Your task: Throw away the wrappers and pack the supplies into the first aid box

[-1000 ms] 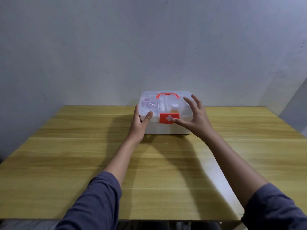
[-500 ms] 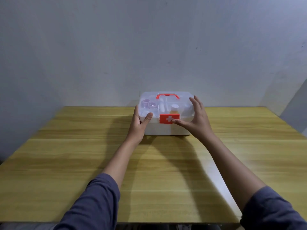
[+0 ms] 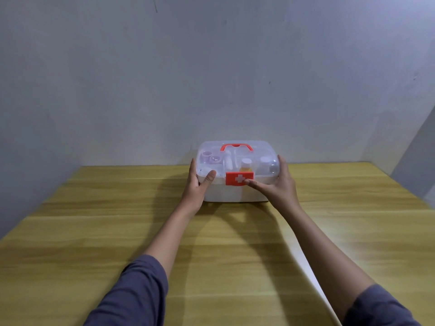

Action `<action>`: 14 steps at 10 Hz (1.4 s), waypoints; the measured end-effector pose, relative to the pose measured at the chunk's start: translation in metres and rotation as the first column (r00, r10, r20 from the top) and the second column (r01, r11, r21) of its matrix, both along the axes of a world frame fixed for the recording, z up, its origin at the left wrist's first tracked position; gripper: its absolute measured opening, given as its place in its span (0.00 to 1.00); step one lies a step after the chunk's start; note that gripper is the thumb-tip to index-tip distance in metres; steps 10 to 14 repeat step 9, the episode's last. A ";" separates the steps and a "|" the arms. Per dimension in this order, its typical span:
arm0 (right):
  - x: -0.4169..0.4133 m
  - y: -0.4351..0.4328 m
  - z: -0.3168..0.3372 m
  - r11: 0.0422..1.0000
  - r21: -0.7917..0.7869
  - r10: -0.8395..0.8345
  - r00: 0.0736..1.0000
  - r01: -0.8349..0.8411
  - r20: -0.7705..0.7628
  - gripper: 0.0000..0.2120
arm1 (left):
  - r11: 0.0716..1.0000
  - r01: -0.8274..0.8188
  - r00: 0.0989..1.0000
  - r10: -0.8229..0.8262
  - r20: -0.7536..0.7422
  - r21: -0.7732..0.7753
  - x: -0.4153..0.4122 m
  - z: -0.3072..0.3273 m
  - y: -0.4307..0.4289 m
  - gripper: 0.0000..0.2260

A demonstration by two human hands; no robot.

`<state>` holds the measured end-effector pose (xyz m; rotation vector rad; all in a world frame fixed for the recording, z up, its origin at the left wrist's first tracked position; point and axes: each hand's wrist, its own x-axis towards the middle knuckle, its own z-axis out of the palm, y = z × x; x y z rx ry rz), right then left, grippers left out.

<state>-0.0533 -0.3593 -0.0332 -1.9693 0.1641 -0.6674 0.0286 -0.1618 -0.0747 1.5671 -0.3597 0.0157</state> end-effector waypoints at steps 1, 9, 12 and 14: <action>0.011 -0.011 -0.001 1.000 -0.003 -0.024 1.000 0.024 0.000 0.48 | 1.000 0.007 1.000 -0.007 -0.003 0.008 0.010 0.002 -0.011 0.54; 0.015 -0.038 0.006 0.996 -0.068 0.036 0.976 -0.052 -0.214 0.31 | 0.924 -0.039 0.971 0.125 -0.204 0.380 -0.004 0.003 -0.015 0.47; 0.015 -0.038 0.006 0.996 -0.068 0.036 0.976 -0.052 -0.214 0.31 | 0.924 -0.039 0.971 0.125 -0.204 0.380 -0.004 0.003 -0.015 0.47; 0.015 -0.038 0.006 0.996 -0.068 0.036 0.976 -0.052 -0.214 0.31 | 0.924 -0.039 0.971 0.125 -0.204 0.380 -0.004 0.003 -0.015 0.47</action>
